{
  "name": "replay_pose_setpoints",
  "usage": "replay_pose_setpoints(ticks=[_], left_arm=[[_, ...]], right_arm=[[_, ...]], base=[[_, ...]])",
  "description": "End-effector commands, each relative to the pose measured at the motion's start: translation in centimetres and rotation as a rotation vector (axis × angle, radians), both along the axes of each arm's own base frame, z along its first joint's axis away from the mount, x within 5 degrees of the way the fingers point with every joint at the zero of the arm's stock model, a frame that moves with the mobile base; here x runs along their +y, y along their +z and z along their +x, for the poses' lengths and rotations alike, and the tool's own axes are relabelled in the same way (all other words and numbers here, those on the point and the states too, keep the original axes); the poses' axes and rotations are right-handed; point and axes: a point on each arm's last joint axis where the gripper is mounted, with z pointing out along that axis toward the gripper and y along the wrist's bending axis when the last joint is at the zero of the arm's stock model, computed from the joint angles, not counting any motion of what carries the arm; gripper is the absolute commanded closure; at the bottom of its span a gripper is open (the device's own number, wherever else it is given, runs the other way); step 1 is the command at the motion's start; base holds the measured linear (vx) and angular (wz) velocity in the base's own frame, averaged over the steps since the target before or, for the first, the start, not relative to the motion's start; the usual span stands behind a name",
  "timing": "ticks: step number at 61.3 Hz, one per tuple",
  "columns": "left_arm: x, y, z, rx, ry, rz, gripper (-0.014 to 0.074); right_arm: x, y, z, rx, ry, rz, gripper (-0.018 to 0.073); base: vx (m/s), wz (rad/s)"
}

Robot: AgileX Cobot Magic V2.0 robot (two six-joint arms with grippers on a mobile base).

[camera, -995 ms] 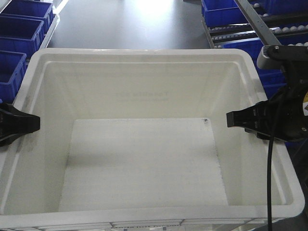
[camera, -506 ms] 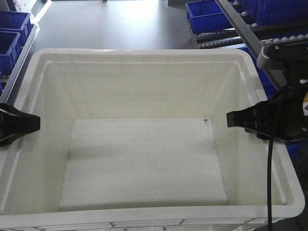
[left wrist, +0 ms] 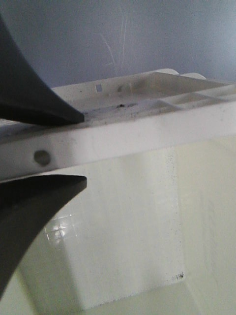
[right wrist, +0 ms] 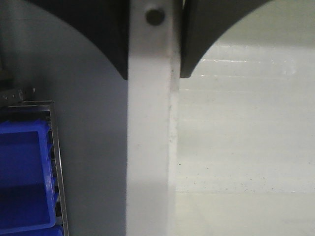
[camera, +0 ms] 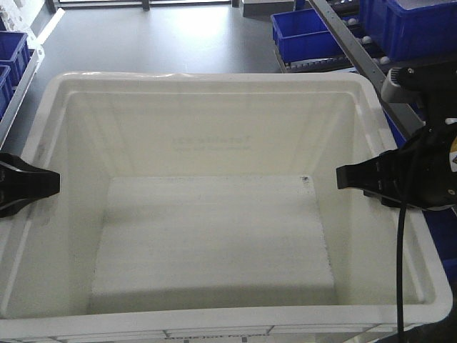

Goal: Move bin from left to right shelf
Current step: 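Hold the tote with both grippers while the base turns away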

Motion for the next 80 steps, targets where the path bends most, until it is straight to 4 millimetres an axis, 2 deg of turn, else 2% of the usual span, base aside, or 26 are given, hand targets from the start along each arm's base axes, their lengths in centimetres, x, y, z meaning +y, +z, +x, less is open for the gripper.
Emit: replay_pose_setpoints(ticks=[1,80], left_arm=[[0.20,2.31,-0.16,-0.158,-0.003,0.000,0.0524],[0.20,2.31,-0.16,-0.159,-0.003,0.000,0.0524]], right_arm=[[-1.18,2.26,0.53,-0.169,-0.014,-0.064,0.0523],[-1.18,2.26,0.53,-0.169,-0.014,-0.064,0.0523]], base=[[0.36,0.07],[0.36,0.06]])
